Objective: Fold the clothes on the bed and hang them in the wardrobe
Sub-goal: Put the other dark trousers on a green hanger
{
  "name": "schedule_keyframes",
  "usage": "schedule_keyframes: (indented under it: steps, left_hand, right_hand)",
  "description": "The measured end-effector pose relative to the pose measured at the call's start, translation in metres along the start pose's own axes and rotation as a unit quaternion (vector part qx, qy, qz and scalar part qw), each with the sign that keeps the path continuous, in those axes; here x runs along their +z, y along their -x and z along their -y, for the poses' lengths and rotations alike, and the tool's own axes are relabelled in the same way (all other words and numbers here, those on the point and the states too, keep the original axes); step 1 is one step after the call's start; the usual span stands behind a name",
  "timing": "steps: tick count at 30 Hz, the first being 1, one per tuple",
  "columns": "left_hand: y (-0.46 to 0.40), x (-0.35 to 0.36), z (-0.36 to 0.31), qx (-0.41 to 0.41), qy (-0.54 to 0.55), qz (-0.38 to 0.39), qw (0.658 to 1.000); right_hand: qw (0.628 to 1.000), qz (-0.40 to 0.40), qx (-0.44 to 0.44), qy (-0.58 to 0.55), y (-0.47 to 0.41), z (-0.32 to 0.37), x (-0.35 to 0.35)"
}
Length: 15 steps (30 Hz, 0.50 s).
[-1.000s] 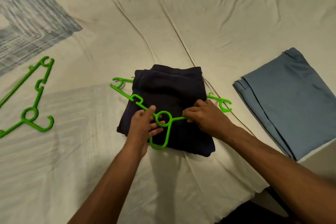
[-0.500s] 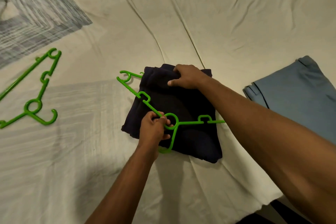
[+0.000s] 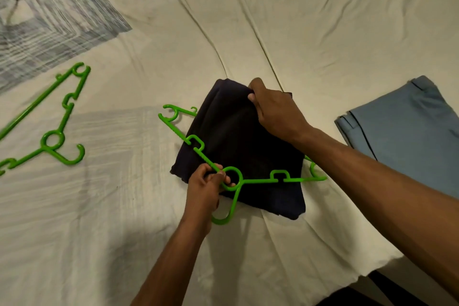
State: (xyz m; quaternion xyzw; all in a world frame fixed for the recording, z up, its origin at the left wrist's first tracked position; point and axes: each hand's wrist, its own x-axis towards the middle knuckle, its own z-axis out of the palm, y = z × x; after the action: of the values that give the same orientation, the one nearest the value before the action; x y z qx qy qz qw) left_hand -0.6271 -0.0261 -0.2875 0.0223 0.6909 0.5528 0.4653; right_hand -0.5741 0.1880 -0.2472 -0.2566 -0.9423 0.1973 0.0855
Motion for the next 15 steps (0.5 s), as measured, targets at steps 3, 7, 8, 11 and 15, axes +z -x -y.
schedule_keyframes:
  steps: [3,7,8,11,15]
  left_hand:
    - [0.012,-0.016,0.013,0.001,-0.037,0.014,0.999]
    - [0.031,-0.036,0.035,0.008,-0.031,0.024,0.999]
    - [0.034,-0.04,0.041,0.0,-0.029,0.022,0.999]
    - [0.042,-0.045,0.054,-0.011,-0.034,0.018,0.999]
    - [0.038,-0.046,0.057,-0.008,-0.031,0.024,0.999]
  right_hand:
    - [0.997,-0.052,-0.031,0.038,-0.001,0.008,-0.012]
    - [0.992,-0.085,-0.034,0.083,-0.014,0.004,-0.029]
    - [0.991,-0.078,-0.032,0.102,-0.018,0.002,-0.03]
    - [0.989,-0.066,-0.019,0.134,-0.029,-0.003,-0.031]
    - [0.983,-0.07,0.017,0.168,-0.047,-0.019,-0.032]
